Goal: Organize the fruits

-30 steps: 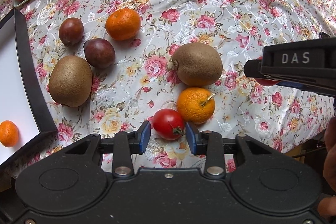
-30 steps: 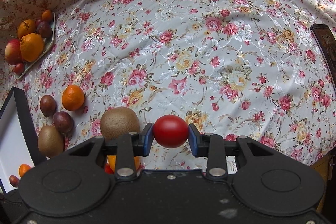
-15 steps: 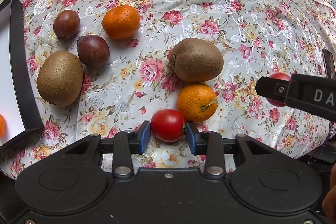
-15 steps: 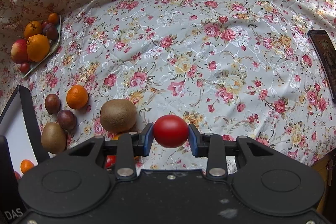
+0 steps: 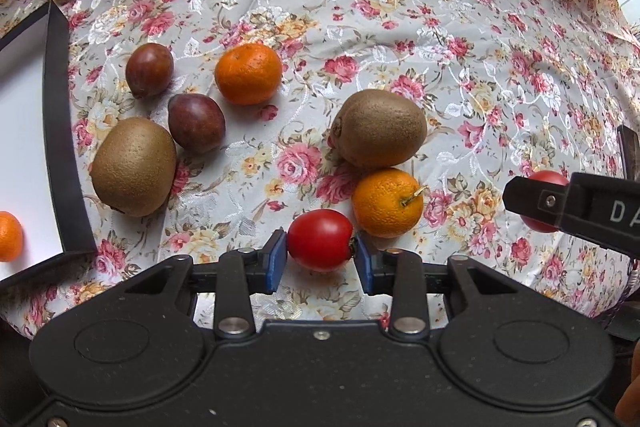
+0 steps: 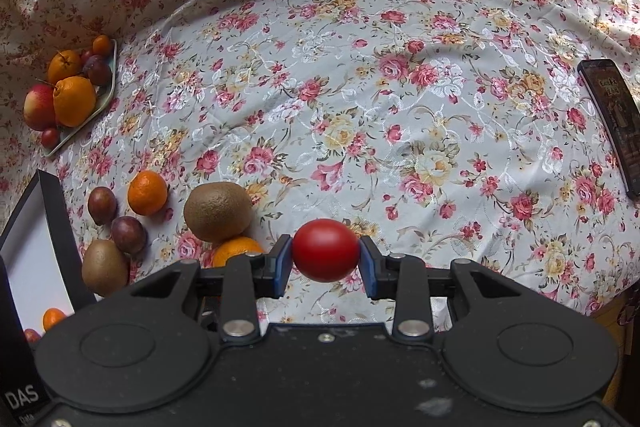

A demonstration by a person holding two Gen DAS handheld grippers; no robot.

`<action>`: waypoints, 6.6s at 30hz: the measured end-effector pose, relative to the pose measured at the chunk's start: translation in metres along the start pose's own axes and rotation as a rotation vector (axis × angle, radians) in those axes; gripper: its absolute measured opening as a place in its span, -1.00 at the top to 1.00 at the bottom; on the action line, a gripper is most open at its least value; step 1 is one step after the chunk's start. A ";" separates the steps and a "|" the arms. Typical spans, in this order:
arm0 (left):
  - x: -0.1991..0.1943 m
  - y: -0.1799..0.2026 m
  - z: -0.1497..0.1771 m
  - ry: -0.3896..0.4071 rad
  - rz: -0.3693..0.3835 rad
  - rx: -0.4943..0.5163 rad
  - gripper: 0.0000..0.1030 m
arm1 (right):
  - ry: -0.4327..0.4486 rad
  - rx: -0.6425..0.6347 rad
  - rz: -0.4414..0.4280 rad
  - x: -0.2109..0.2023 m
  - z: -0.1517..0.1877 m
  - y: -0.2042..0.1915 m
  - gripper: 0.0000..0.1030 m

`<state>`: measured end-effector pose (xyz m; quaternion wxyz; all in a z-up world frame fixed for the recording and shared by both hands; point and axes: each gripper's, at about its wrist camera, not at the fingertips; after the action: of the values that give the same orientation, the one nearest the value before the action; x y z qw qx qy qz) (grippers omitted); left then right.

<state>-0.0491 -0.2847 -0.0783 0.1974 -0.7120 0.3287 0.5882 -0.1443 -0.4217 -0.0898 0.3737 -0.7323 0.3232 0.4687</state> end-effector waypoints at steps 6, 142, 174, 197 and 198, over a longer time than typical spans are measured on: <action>-0.024 -0.020 -0.001 0.073 -0.063 -0.040 0.14 | 0.012 -0.008 -0.016 -0.006 0.001 -0.014 0.30; -0.031 -0.010 -0.048 0.084 0.016 0.054 0.13 | 0.012 0.057 0.053 -0.005 -0.002 -0.014 0.28; 0.008 0.055 -0.072 0.115 -0.165 0.120 0.01 | -0.022 0.123 0.072 -0.001 -0.001 0.048 0.28; 0.049 0.027 -0.093 0.010 -0.062 -0.036 -0.13 | -0.041 0.083 0.045 0.009 -0.002 0.023 0.28; 0.051 0.027 -0.094 0.005 -0.063 -0.036 -0.13 | -0.043 0.083 0.047 0.011 -0.002 0.022 0.28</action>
<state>0.0032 -0.3786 -0.1034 0.2021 -0.7271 0.2960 0.5856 -0.1575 -0.4359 -0.1044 0.3995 -0.6981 0.3512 0.4793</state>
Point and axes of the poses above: each gripper's, at about its wrist camera, not at the fingertips, and x roughly the way its jaws point, y to its right, z to its underside, and after that the axes turned 14 degrees about x, right-handed
